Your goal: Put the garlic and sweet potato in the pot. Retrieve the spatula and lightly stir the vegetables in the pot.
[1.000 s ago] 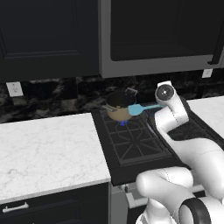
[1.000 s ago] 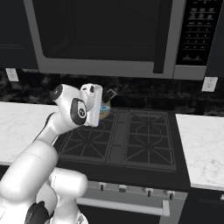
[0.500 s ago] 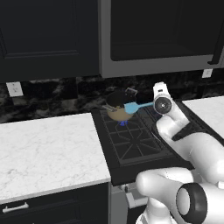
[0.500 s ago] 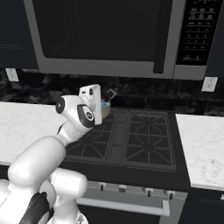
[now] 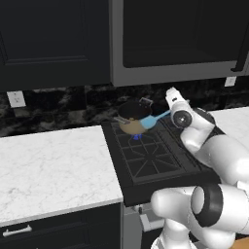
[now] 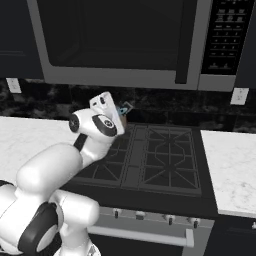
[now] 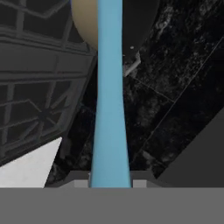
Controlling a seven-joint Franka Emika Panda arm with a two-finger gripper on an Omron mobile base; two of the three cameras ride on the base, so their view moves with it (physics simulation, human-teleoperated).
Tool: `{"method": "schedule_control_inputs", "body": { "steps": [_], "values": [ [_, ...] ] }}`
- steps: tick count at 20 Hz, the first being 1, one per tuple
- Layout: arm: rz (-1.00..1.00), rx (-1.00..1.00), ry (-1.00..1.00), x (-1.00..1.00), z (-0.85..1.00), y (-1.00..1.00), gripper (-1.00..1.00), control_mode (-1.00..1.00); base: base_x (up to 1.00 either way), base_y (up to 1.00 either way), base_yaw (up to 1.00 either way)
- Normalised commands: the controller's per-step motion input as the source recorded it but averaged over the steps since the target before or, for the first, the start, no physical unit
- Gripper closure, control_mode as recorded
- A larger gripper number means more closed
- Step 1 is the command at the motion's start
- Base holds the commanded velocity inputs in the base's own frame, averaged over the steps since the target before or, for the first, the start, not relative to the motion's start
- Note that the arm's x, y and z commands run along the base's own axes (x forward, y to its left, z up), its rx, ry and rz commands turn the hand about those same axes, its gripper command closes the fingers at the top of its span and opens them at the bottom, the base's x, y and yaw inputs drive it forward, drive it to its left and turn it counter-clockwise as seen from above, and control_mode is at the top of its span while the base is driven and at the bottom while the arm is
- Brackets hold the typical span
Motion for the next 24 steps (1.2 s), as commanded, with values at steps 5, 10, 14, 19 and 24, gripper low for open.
{"method": "schedule_control_inputs", "body": {
  "steps": [5, 10, 14, 19, 24],
  "values": [
    [0.07, -0.29, -0.12, 0.09, 0.0, 0.04, 1.0, -1.0, 0.0, 0.0, 0.0],
    [0.0, -0.04, -0.01, 0.08, 0.0, 0.1, 1.0, -1.0, 0.0, 0.0, 0.0],
    [-0.02, 0.0, 0.0, 0.08, 0.03, 0.01, 1.0, -1.0, 0.0, 0.0, 0.0],
    [-0.12, 0.04, 0.0, 0.15, 0.36, 0.0, 1.0, -1.0, 0.0, 0.0, 0.0],
    [-0.12, 0.06, 0.04, 0.24, 0.4, 0.0, 1.0, -1.0, 0.0, 0.0, 0.0]
  ]
}}
